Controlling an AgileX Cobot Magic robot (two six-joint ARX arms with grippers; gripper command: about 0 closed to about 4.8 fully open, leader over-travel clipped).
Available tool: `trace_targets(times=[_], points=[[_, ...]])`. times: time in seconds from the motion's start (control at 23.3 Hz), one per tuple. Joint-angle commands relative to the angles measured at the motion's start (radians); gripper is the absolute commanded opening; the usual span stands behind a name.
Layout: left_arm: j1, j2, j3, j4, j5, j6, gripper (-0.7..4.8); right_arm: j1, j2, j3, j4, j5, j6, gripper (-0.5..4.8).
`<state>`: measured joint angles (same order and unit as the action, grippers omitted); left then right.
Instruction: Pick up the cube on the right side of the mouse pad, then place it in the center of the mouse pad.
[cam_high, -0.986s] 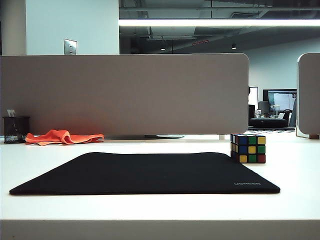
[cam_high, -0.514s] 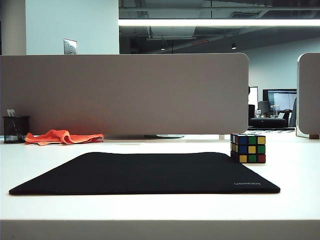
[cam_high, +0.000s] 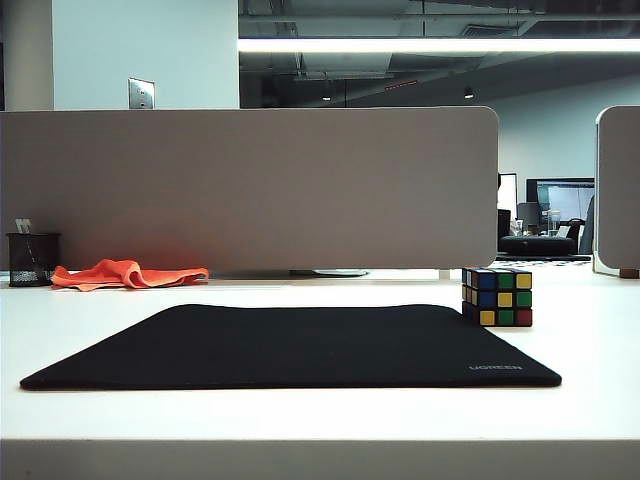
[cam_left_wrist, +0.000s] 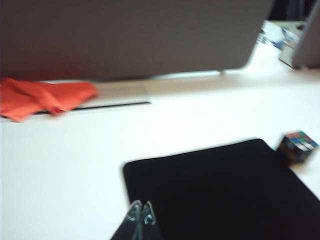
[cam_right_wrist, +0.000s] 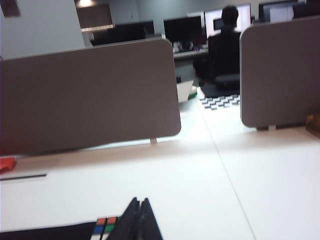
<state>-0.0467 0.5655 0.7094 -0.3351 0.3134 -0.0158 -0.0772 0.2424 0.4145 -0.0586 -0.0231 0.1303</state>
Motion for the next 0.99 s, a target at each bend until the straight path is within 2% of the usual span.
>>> trace_targets(times=[0.04,0.26,0.56,0.69,0.77,0.86,0.99], points=[[-0.053,0.094,0.051,-0.012,0.068,0.008,-0.06,0.001,0.054,0.043,-0.043,-0.007,-0.003,-0.03],[-0.170,0.263,0.159,-0.089,0.065,0.078,-0.06,0.001,0.163,0.164,-0.181,0.009,-0.004,-0.03],[-0.180,0.328,0.196,-0.109,0.068,0.095,-0.04,0.003,0.304,0.307,-0.311,0.008,-0.004,-0.03],[-0.182,0.328,0.196,-0.097,0.029,0.095,0.58,0.037,0.376,0.374,-0.343,0.023,-0.067,-0.03],[-0.188,0.328,0.196,-0.084,0.024,0.094,1.27,0.069,0.429,0.416,-0.380,0.052,-0.117,-0.03],[-0.189,0.333,0.196,-0.068,0.024,0.094,1.37,0.137,0.523,0.470,-0.432,0.109,-0.165,-0.02],[-0.190,0.350,0.196,-0.069,0.024,0.087,2.00,0.204,0.622,0.508,-0.462,0.137,-0.165,0.06]])
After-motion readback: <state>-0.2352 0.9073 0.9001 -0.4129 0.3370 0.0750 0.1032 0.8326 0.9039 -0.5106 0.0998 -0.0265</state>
